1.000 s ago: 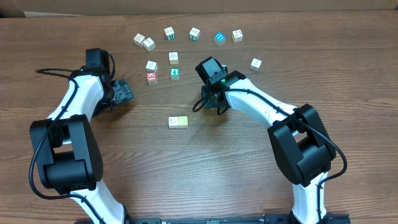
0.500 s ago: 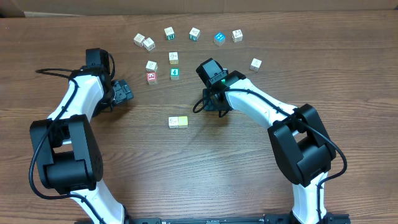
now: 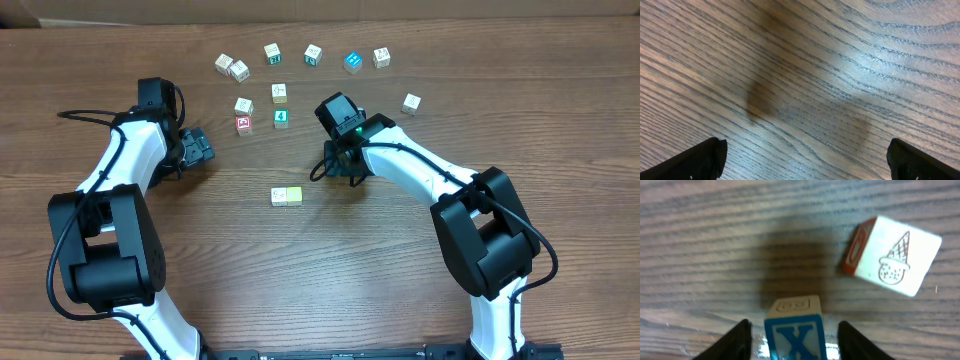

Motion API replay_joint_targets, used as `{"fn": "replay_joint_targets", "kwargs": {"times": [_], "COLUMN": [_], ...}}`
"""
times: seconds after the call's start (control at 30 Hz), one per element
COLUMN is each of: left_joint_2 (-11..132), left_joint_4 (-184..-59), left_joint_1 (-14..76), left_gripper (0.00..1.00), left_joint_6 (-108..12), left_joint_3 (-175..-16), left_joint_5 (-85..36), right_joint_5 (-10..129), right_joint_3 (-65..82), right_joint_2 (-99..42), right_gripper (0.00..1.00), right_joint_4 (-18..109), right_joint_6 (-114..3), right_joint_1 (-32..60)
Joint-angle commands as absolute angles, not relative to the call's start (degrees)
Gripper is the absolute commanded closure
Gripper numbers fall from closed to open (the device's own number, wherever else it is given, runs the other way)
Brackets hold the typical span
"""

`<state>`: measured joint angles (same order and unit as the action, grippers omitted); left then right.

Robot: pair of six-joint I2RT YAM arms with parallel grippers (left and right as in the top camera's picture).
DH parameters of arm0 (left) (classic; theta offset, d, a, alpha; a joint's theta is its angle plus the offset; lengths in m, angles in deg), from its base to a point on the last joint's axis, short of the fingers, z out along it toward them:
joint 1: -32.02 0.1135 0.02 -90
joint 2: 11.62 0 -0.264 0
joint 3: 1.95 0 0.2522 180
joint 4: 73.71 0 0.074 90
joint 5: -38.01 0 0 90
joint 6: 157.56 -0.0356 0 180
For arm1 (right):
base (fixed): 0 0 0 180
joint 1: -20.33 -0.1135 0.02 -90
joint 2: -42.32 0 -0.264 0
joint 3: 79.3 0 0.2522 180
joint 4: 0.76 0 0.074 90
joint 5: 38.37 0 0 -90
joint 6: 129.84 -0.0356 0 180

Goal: Form a horizontal line

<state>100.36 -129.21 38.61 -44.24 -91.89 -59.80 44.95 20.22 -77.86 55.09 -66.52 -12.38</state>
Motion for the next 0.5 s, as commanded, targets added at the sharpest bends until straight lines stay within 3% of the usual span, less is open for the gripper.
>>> {"fn": "replay_joint_targets", "kwargs": {"times": [0.0,0.23,0.47], "left_joint_2": [100.56,100.56,100.56], "left_joint_4": [-129.14,-129.14,-129.16], "left_joint_1": [38.44,38.44,38.44], "left_gripper": [0.01,0.01,0.01], "left_joint_6": [-45.73,-45.73,-45.73], "left_joint_3": [-91.80,-91.83,-91.83], "left_joint_5": [-60.52,-60.52,-60.52], "right_joint_5": [43.68,43.71,43.99], "right_joint_3": [19.91,19.94,21.68], "right_joint_2": [-77.82,-77.82,-76.48], "right_gripper": [0.55,0.76,0.76], "right_joint_4": [54.17,54.87,57.91], "right_joint_6": [-66.34,-66.34,-66.37], "right_joint_1": [-12.29,-12.29,-12.29]}}
